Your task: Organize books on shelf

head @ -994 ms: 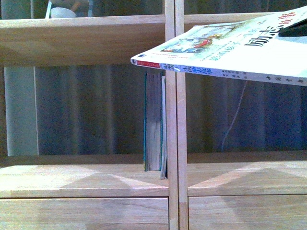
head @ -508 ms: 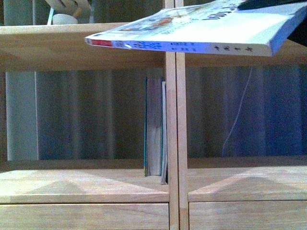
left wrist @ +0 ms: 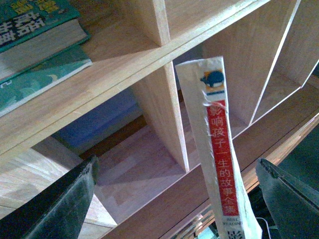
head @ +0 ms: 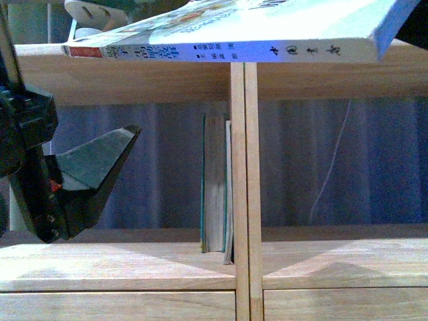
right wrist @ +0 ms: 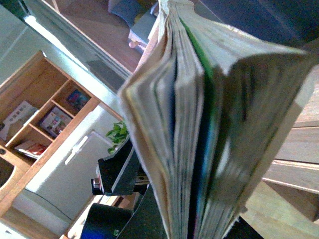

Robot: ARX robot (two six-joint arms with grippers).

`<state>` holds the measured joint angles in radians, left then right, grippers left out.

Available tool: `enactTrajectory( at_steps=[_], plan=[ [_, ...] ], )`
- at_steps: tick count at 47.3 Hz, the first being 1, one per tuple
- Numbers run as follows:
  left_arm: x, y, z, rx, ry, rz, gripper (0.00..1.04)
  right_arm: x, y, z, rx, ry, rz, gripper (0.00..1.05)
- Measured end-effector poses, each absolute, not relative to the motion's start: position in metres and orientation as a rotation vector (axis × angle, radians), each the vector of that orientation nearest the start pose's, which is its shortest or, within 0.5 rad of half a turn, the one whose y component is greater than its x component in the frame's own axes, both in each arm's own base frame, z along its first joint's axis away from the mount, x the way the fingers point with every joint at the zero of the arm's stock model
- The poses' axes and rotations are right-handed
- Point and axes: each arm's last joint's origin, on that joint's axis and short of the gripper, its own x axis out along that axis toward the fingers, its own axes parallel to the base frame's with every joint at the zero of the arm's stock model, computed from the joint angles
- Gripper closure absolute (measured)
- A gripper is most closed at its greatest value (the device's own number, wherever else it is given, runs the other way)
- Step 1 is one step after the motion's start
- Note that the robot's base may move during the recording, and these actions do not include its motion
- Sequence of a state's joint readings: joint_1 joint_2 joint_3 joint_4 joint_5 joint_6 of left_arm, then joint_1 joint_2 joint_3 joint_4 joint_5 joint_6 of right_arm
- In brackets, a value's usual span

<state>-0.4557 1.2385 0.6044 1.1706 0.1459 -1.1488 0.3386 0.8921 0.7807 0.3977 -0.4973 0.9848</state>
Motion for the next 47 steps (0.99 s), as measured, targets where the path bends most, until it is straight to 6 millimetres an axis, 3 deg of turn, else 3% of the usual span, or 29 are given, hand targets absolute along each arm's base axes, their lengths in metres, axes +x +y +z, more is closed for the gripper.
enactTrajectory(
  at_steps=[12, 15, 27, 37, 47],
  plan=[
    [0.220, -0.126, 0.311, -1.137, -0.128, -0.851, 0.07, 0.173, 0.081, 0.368, 0.885, 0.138, 0.918, 0.97],
    [0.219, -0.128, 0.310, -1.131, -0.123, -0.846, 0.12, 0.173, 0.083, 0.367, 0.886, 0.147, 0.924, 0.97],
    [0.218, -0.132, 0.311, -1.111, -0.117, -0.830, 0.42, 0.172, 0.086, 0.365, 0.878, 0.157, 0.924, 0.97],
    [0.216, -0.133, 0.313, -1.093, -0.128, -0.827, 0.74, 0.172, 0.086, 0.361, 0.875, 0.166, 0.916, 0.97],
    [0.214, -0.132, 0.316, -1.126, -0.127, -0.825, 0.96, 0.174, 0.084, 0.357, 0.878, 0.176, 0.898, 0.97]
  ],
)
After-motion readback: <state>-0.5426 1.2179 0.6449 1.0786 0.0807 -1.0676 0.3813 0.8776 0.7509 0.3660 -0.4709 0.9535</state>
